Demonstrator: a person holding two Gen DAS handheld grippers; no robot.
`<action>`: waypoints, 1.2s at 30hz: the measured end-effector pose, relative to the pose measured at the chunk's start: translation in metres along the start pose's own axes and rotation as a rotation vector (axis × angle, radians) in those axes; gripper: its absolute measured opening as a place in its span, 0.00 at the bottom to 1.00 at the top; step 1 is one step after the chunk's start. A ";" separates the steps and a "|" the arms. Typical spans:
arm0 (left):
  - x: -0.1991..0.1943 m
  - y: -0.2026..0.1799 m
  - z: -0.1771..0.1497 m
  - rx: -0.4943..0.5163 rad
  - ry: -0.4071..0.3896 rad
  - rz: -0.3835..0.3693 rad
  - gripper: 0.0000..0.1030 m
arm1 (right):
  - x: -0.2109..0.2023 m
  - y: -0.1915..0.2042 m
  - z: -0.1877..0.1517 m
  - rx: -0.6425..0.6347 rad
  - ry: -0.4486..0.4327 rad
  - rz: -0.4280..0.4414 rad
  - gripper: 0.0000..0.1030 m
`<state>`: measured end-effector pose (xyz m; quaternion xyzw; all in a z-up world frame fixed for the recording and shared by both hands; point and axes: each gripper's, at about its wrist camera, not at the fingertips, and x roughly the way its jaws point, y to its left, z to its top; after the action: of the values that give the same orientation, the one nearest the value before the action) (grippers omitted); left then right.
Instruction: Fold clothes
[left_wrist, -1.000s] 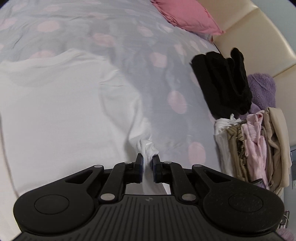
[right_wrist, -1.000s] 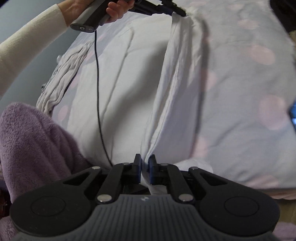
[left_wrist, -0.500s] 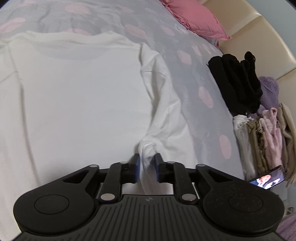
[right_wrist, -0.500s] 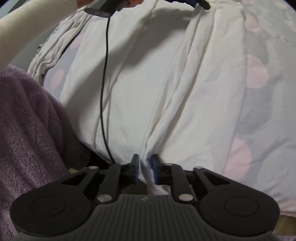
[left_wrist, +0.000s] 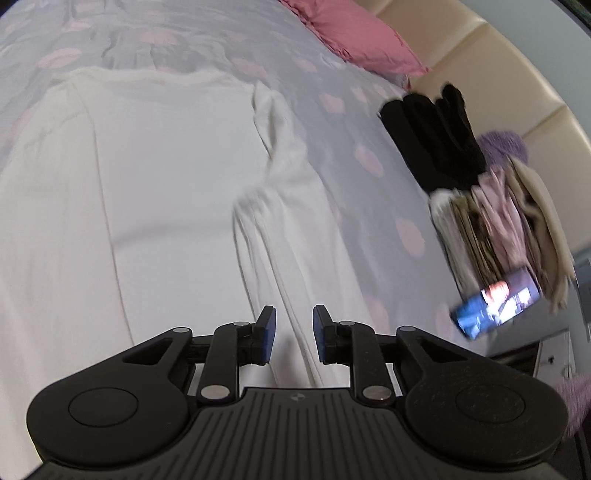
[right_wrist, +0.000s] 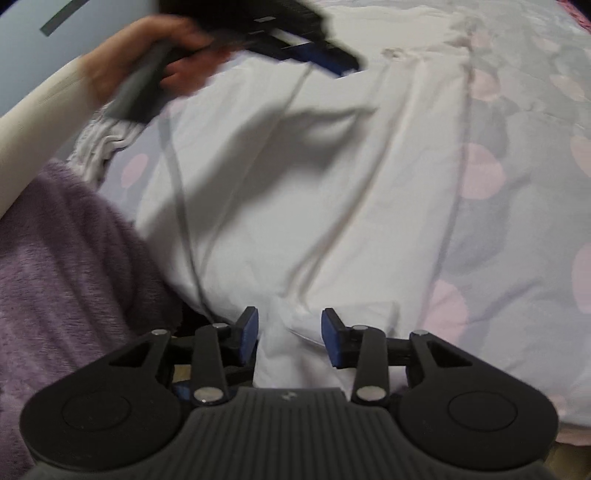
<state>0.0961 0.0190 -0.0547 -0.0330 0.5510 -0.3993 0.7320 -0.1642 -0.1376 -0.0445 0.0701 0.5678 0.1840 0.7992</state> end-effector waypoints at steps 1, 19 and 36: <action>-0.004 -0.005 -0.012 -0.001 0.007 0.004 0.21 | 0.000 -0.004 -0.002 0.003 -0.001 -0.024 0.40; 0.002 -0.054 -0.147 -0.066 0.105 -0.035 0.11 | 0.019 -0.025 -0.009 0.011 -0.053 -0.033 0.08; -0.002 -0.062 -0.161 -0.013 0.130 0.018 0.07 | 0.019 0.049 -0.061 -0.245 0.162 0.118 0.06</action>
<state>-0.0725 0.0413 -0.0855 -0.0067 0.6003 -0.3904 0.6980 -0.2259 -0.0908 -0.0668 -0.0096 0.5987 0.3034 0.7412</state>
